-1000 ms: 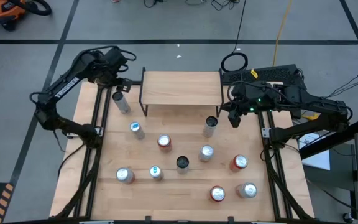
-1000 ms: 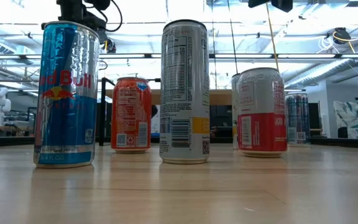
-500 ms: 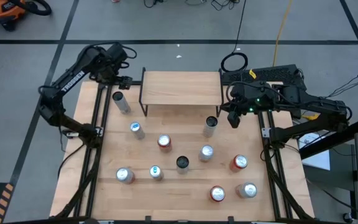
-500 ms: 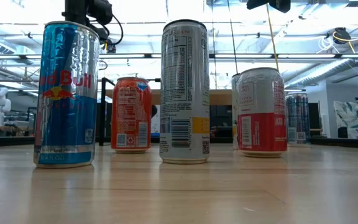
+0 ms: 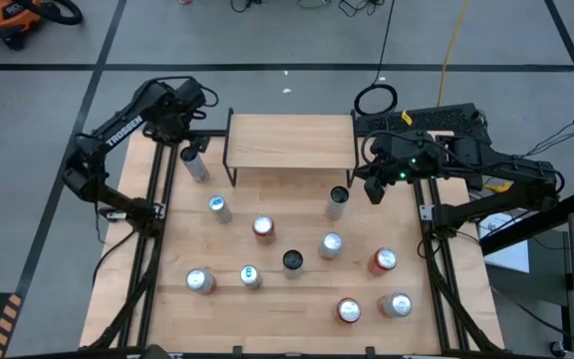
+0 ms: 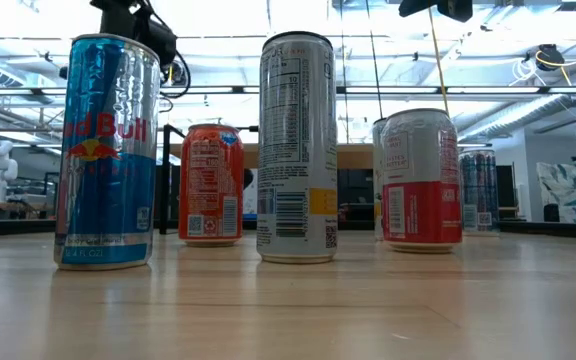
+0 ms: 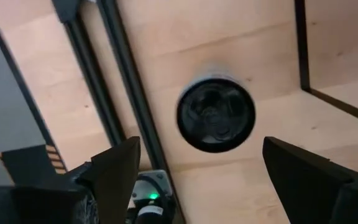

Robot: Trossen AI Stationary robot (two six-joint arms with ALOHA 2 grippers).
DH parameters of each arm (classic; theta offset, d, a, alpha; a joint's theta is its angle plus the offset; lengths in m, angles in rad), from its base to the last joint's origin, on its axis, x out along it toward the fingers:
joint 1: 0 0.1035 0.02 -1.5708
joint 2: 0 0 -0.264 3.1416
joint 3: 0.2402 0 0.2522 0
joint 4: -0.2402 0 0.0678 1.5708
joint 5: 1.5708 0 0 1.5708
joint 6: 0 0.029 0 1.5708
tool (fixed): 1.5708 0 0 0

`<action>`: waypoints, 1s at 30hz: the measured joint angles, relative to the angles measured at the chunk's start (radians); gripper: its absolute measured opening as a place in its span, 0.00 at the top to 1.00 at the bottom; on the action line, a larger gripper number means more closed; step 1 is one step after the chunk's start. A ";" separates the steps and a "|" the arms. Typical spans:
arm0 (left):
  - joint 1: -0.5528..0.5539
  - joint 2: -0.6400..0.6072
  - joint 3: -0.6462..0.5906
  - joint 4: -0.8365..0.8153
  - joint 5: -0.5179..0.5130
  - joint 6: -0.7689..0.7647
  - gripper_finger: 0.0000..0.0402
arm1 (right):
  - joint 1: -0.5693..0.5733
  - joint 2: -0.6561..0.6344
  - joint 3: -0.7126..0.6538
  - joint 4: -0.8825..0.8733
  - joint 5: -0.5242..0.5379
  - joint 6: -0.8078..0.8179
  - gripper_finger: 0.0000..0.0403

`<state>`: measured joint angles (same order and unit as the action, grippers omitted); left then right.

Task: Place canned beverage on shelf
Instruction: Put the top left white-yellow soda can on the shelf

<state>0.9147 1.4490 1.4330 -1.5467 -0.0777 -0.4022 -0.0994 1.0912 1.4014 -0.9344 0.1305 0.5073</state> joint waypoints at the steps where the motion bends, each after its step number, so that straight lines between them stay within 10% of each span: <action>1: -0.001 0.000 -0.010 0.013 0.002 0.000 0.19 | 0.000 0.000 0.000 0.000 0.000 -0.004 1.00; 30: 0.007 0.019 -0.137 0.203 -0.017 0.018 0.19 | 0.001 0.000 0.000 -0.003 -0.004 -0.029 1.00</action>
<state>0.9221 1.4676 1.2957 -1.3437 -0.0950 -0.3843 -0.0982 1.0912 1.4014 -0.9371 0.1268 0.4785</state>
